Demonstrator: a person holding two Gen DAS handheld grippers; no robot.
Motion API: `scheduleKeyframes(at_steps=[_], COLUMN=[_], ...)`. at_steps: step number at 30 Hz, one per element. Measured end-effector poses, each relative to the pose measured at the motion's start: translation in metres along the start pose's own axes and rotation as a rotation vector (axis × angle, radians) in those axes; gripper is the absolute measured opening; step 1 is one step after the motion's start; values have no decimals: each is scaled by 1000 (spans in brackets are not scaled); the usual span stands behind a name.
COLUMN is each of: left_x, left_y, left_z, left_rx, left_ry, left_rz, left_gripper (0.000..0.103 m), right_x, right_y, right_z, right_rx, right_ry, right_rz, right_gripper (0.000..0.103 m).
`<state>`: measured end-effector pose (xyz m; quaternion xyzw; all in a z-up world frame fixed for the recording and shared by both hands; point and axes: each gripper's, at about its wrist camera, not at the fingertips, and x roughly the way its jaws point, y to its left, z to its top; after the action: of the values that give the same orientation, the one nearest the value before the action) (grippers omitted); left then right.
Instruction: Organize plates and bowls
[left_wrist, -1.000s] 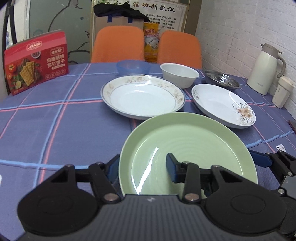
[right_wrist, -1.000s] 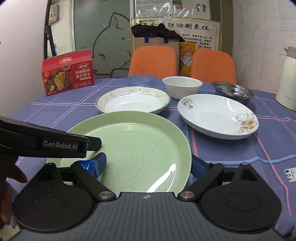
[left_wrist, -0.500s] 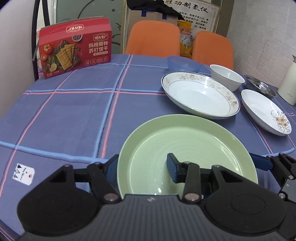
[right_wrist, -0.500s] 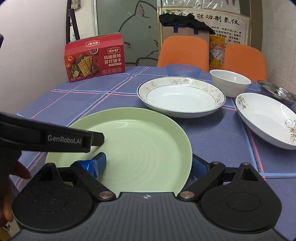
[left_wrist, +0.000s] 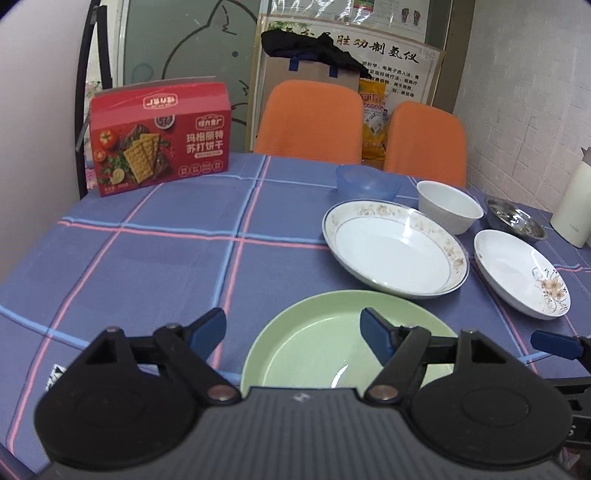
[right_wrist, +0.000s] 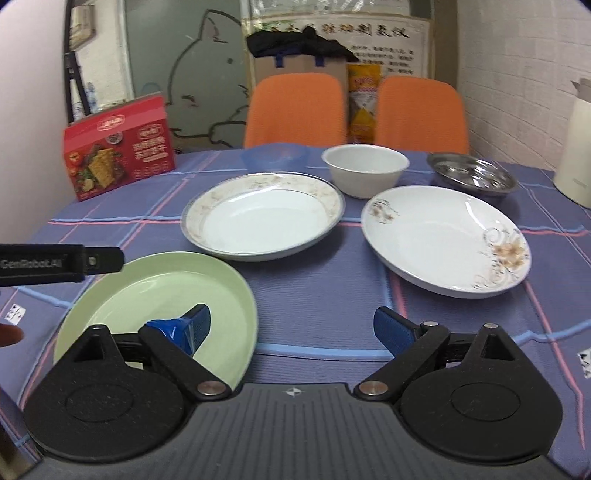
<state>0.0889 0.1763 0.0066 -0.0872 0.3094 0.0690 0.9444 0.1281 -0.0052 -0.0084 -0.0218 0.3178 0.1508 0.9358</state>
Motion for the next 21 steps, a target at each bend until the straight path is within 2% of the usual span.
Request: scheduleKeyframes(at_steps=[2,5,10,15,21], left_x=[0,1,7,15,15], left_y=[-8,-25,-54,-71,-81], left_z=[7,17,32,44,49], left_rx=[-10,0,24,42,29], left_ry=[-5,-27,-62,-74,-72], left_rz=[-33,-53,-31,45,34], left_gripper=[73,73,74,75,75], right_x=[1,-1,-7,-16,-30], right_y=[-9,-19,-29,-34,-40], right_z=[3,6,24,44,56], right_rx=[24,31,14,-4,29], right_ry=[17,12,-28,-77,-162], right_rz=[-14,18,-9,-38,-103], right_gripper=[83,83,83,83,83])
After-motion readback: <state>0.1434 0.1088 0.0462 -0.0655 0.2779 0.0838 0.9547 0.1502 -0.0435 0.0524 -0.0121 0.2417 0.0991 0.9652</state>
